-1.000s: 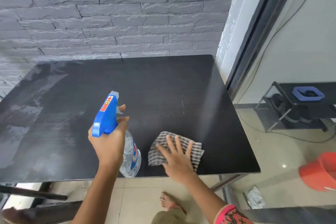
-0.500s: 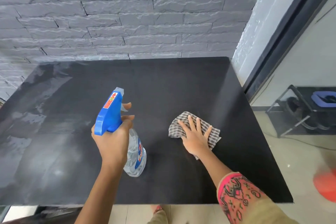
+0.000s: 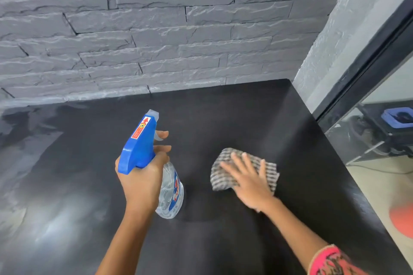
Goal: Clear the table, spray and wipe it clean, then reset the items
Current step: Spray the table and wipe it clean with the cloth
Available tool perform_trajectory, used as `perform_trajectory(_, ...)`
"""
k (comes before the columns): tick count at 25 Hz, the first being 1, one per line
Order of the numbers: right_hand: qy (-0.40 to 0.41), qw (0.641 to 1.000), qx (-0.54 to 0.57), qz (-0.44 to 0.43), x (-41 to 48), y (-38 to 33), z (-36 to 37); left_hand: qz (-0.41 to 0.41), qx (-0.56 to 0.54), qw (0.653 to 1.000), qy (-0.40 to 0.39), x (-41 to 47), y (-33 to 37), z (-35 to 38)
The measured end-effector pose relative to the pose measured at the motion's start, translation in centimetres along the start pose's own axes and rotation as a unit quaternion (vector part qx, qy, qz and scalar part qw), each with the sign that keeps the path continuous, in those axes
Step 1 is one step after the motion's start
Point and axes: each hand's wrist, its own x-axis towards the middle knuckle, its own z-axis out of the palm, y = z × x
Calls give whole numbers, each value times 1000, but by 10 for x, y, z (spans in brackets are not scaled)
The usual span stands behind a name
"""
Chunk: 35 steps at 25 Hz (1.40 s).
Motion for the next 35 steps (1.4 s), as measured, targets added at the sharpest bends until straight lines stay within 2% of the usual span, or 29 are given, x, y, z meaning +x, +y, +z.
perform_trajectory(3,-8,984,52,169,74,27,-29,-10,4,1000,-10,27,-5,-1)
perform_trajectory(5,-16,971,66,228,116,14,-37,-10,3,1000,-9,37,-9,-4)
perform_trajectory(6,-14,971,66,230,129,-2,-36,-9,2,1000,-7,41,-10,-5)
perform_trajectory(7,-10,976,68,207,137,-21,-34,-9,1,1000,-4,44,-11,-7)
perform_trajectory(9,0,993,50,107,135,-65,-25,-11,4,1000,1,48,-13,-11)
perform_trajectory(12,13,999,17,-42,89,-106,-3,-12,14,1000,2,49,-14,-15)
perform_trajectory(14,12,994,2,-110,44,-103,11,-14,18,1000,3,43,-11,-16)
perform_trajectory(16,2,993,-8,-118,6,-71,16,-19,20,1000,5,34,-9,-18)
perform_trajectory(18,3,999,-31,-29,-22,-19,11,-20,17,1000,10,18,-6,-22)
perform_trajectory(21,17,985,-16,172,-45,51,-7,-20,15,999,25,-12,-1,-31)
perform_trajectory(23,11,967,11,255,-42,60,-14,-23,18,999,40,-30,0,-38)
perform_trajectory(25,12,958,34,283,-40,34,-14,-27,23,997,64,-54,4,-48)
perform_trajectory(26,11,960,48,276,-39,14,-12,-29,23,996,76,-67,5,-53)
perform_trajectory(28,14,977,57,206,-47,-33,-5,-31,23,994,104,-96,8,-66)
perform_trajectory(31,9,999,38,31,-73,-110,12,-37,20,988,148,-134,12,-87)
perform_trajectory(34,-36,987,9,-154,-122,-160,29,-48,22,979,199,-173,14,-110)
perform_trajectory(35,-42,980,-2,-192,-141,-162,36,-52,22,975,214,-184,15,-118)
